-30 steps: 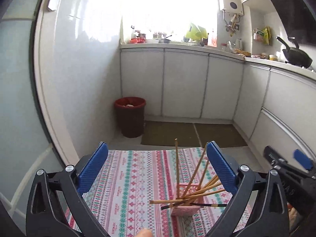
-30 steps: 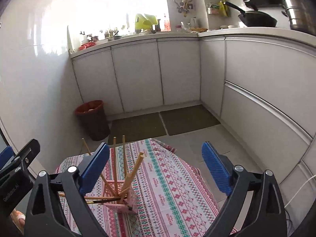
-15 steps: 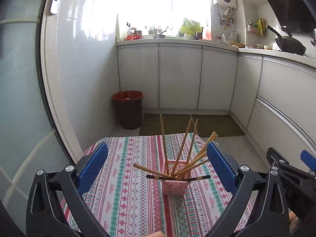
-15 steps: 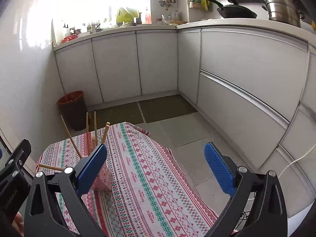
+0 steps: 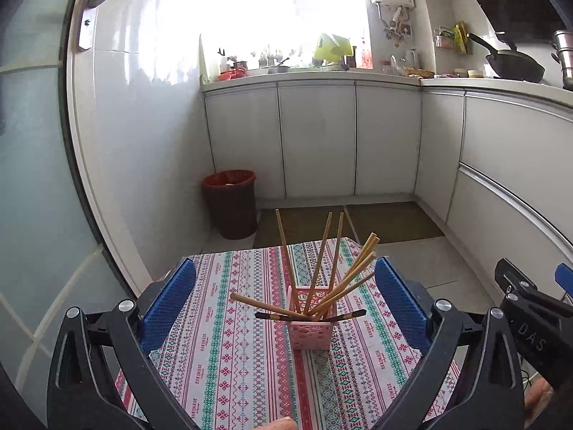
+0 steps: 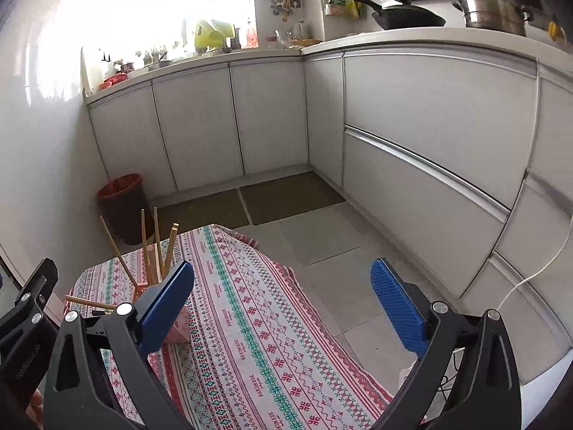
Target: Organize utensils
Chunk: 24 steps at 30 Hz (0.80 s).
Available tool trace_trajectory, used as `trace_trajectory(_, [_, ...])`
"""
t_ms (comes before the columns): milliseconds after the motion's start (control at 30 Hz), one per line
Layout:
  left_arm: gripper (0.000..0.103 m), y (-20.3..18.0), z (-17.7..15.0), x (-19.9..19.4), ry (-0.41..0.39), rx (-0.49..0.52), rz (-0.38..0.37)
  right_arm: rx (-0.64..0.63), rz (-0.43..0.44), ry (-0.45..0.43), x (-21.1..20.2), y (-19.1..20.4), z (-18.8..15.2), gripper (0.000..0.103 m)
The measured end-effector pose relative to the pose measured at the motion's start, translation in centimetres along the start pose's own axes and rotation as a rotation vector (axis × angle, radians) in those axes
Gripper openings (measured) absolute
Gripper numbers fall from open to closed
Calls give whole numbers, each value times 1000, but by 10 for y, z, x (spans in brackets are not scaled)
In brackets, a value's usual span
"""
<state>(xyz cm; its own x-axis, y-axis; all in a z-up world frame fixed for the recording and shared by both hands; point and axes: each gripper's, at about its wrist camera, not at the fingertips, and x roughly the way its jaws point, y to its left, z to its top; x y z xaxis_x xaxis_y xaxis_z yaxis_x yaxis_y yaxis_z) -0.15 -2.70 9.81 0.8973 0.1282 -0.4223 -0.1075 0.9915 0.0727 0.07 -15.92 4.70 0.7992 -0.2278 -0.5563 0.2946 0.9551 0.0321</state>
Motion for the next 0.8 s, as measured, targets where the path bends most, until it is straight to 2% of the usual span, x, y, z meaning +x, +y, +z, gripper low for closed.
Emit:
trace_trajectory(400, [96, -5, 7, -9, -81, 22, 22, 19, 11, -15, -4, -3, 3, 96])
trace_trajectory(800, [96, -6, 8, -9, -80, 24, 24, 14, 18, -10, -3, -2, 4, 96])
